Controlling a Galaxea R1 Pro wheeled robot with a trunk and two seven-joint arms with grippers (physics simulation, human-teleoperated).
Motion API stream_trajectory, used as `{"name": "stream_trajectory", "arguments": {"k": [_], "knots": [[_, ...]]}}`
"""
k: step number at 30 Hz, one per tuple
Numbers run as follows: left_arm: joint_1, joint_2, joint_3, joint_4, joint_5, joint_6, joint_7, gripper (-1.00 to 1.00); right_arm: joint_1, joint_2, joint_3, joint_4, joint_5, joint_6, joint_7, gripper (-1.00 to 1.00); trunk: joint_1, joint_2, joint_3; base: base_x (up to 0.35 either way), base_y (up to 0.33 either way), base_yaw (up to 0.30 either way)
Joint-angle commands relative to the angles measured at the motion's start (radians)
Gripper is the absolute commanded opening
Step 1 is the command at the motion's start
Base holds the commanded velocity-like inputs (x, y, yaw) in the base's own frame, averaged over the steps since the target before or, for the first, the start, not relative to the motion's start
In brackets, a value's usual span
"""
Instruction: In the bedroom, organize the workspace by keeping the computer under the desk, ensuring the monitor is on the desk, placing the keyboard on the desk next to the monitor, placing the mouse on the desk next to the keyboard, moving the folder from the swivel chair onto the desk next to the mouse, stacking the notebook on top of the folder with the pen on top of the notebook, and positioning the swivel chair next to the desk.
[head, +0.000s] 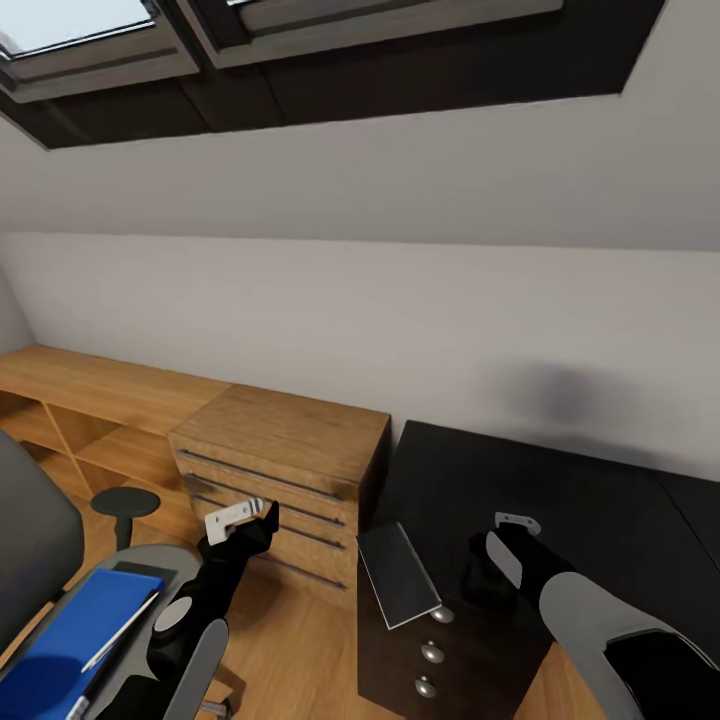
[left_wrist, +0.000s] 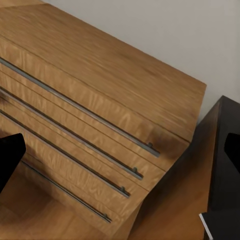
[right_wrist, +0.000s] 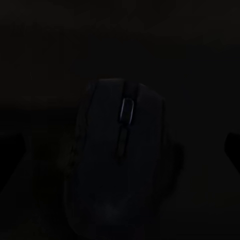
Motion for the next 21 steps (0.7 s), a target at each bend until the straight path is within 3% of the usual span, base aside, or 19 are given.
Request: {"name": "stream_trajectory", "arguments": {"k": [1,13,20,21], "knots": [[-0.001,0.000,-0.001,-0.002,0.009,0.003,0.008,1.00,0.000,-0.001,0.008,-0.002,-0.009,0.006,-0.006,1.00,0.004,-0.008,-0.004,0.000,0.000,0.000],[-0.001,0.000,-0.003,-0.002,0.010,0.003,0.032,1.00,0.000,-0.002,0.008,-0.002,-0.007,0.006,-0.007,1.00,0.050,-0.092,-0.042,0.000,0.000,0.000],[-0.001,0.000,-0.003,-0.002,0.010,0.003,0.039,1.00,0.000,-0.002,0.008,-0.002,-0.007,0.006,-0.007,1.00,0.050,-0.092,-0.042,0.000,0.000,0.000],[-0.001,0.000,-0.003,-0.002,0.010,0.003,0.039,1.00,0.000,-0.002,0.008,-0.002,-0.007,0.006,-0.007,-1.00,0.050,-0.092,-0.042,0.000,0.000,0.000]]}}
